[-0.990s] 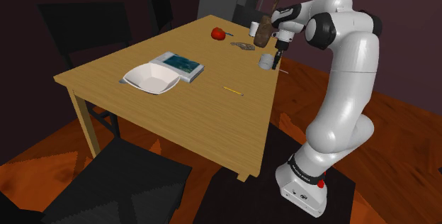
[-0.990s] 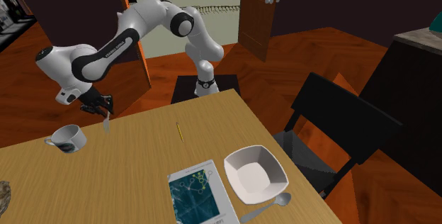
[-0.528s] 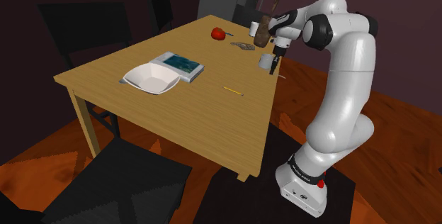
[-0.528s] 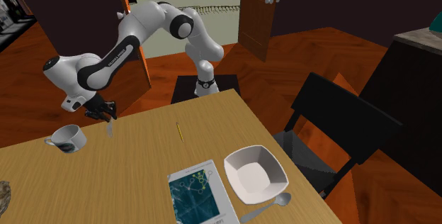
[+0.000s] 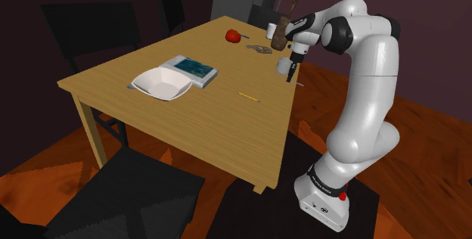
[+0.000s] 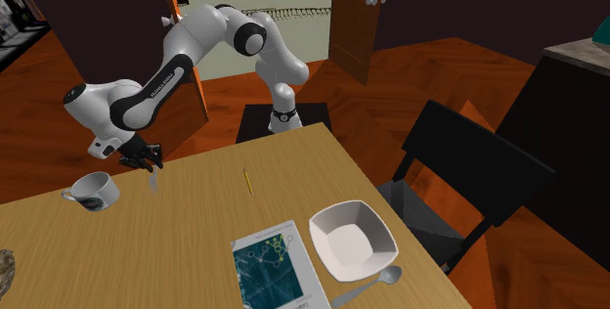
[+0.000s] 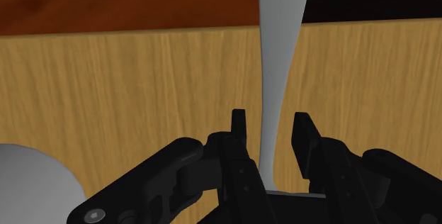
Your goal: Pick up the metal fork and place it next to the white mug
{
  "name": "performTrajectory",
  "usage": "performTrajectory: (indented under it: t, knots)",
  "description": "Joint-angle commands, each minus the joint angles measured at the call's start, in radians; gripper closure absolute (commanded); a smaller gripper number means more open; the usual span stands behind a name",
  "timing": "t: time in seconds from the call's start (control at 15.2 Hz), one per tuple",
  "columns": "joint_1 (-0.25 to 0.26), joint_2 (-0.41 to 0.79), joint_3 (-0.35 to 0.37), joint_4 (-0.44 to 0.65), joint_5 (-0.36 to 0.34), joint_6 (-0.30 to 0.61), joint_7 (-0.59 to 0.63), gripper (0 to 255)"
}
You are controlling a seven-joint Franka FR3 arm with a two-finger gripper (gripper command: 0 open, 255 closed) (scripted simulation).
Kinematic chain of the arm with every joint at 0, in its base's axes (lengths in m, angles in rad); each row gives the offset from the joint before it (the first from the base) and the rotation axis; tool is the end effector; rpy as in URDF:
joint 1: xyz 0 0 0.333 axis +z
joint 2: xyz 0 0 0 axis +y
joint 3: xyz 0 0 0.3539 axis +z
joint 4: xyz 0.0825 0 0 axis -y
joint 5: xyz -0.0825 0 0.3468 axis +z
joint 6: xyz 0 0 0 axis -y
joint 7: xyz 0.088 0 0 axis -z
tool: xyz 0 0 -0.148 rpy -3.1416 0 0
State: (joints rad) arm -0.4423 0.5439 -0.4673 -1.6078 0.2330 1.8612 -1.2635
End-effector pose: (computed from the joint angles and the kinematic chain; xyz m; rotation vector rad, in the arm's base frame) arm 0.4385 -0.4575 0.3319 -2.9159 -0.4293 0.1911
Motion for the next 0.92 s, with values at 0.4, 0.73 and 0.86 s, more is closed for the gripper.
performTrajectory:
  t: [0.4, 0.73, 0.86]
  knots:
    - [0.000, 0.000, 0.000, 0.000, 0.000, 0.000, 0.000, 0]
    - [-0.013, -0.008, -0.007, 0.118, -0.011, -0.123, 0.011, 0]
    - [-0.012, -0.008, -0.007, 0.118, -0.011, -0.123, 0.011, 0]
